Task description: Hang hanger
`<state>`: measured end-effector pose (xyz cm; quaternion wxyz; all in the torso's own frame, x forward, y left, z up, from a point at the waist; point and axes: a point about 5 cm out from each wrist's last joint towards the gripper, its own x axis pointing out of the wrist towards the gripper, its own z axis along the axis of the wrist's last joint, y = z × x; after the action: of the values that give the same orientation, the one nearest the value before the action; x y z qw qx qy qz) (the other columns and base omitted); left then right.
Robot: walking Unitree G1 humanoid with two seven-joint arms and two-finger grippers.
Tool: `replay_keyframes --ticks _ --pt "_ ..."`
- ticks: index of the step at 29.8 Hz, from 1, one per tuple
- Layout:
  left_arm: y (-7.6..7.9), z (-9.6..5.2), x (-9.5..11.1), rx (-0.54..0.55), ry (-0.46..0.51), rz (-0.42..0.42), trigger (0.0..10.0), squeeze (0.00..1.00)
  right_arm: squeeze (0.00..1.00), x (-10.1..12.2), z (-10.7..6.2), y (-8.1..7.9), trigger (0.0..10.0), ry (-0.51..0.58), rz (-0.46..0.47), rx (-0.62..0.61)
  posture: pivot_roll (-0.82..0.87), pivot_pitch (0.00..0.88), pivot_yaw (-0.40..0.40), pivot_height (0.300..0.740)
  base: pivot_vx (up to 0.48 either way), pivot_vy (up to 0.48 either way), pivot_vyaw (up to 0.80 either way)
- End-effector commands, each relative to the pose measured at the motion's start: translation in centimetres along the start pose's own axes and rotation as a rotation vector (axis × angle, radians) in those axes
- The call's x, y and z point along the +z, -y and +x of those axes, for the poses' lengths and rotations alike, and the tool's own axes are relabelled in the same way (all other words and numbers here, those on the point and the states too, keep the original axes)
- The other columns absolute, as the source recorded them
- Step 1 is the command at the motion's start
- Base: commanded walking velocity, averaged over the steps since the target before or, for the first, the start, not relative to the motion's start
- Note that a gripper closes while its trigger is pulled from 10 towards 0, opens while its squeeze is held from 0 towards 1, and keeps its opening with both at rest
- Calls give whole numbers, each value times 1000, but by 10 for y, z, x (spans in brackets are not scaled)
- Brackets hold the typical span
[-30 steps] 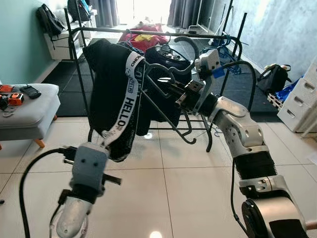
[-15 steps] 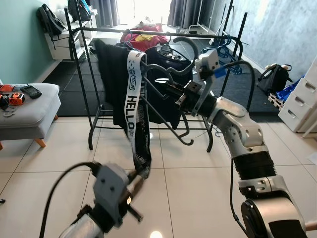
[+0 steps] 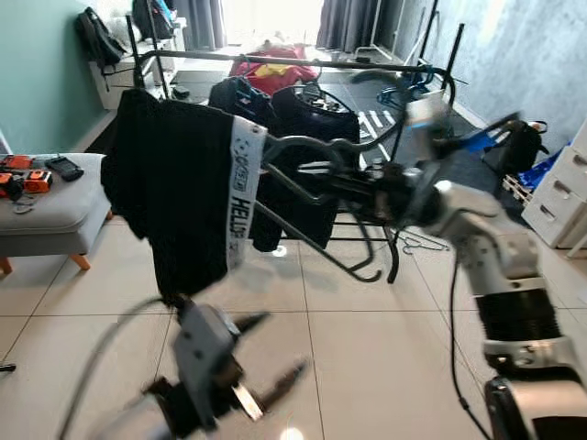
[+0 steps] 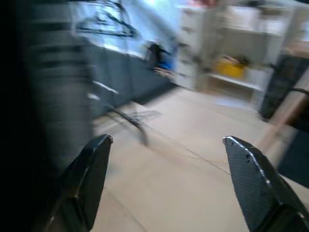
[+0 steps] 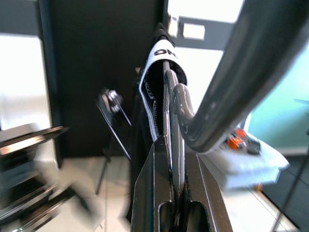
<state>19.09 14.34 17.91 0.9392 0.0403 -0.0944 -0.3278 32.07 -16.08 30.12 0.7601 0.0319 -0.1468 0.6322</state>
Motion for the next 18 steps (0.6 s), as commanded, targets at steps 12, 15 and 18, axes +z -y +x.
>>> replay_keyframes --ticks 12,15,18 --pt "-60 -27 67 295 426 -51 10000 1000 0 19 -29 -15 10000 17 46 178 -20 0 -41 740 0 0 0" --pt "-62 -30 70 302 454 -68 10000 1000 0 20 -31 -17 10000 12 48 191 -20 0 -41 740 0 0 0" --pt "-64 -35 75 305 519 -114 10000 1000 0 23 -35 -17 10000 7 54 208 -21 0 -43 740 0 0 0"
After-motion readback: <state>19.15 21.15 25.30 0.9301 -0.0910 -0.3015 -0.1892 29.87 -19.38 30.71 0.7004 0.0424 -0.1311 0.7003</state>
